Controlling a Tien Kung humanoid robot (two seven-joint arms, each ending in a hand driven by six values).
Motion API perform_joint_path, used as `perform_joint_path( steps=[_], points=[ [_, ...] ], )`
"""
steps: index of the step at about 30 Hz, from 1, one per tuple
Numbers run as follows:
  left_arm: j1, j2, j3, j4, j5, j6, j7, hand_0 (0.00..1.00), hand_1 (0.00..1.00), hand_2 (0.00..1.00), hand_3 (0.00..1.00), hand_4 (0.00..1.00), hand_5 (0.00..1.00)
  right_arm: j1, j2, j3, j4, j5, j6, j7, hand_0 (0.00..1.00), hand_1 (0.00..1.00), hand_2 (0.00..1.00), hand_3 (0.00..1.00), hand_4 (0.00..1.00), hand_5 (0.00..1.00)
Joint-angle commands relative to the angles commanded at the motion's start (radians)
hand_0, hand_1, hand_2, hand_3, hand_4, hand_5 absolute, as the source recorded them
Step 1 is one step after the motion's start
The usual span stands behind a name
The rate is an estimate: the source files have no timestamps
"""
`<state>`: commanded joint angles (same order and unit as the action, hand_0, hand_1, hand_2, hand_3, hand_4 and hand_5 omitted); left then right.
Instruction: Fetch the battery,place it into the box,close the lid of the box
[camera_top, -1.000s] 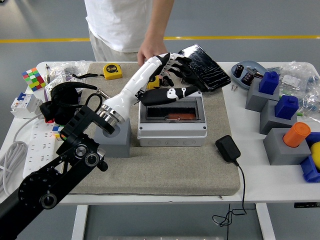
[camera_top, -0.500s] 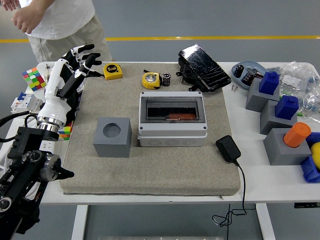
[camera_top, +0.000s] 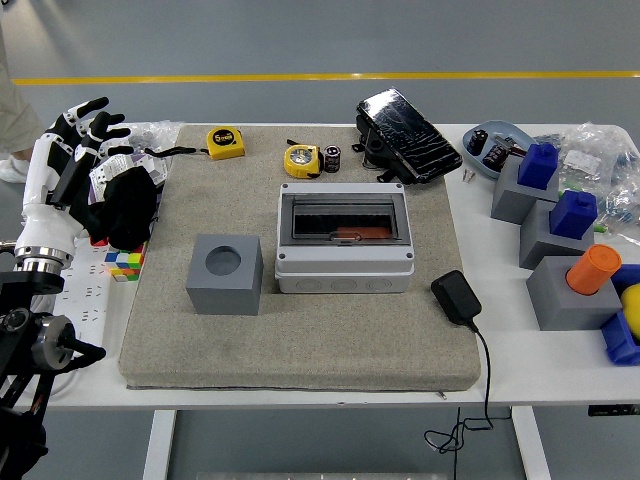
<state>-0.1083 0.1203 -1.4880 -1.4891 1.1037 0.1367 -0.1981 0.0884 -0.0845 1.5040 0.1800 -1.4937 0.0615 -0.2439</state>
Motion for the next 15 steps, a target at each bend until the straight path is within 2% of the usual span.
perform_joint_path(
  steps=[15],
  points=[
    [0.011, 0.004, -0.021, -0.016, 0.019, -0.022, 0.024, 0.428, 0.608, 0.614, 0.678, 0.998, 0.531, -0.003, 0.004, 0.002, 0.0, 0.004, -0.001, 0.004, 0.638, 0.648, 0.657, 0.575, 0.971, 0.579]
  ],
)
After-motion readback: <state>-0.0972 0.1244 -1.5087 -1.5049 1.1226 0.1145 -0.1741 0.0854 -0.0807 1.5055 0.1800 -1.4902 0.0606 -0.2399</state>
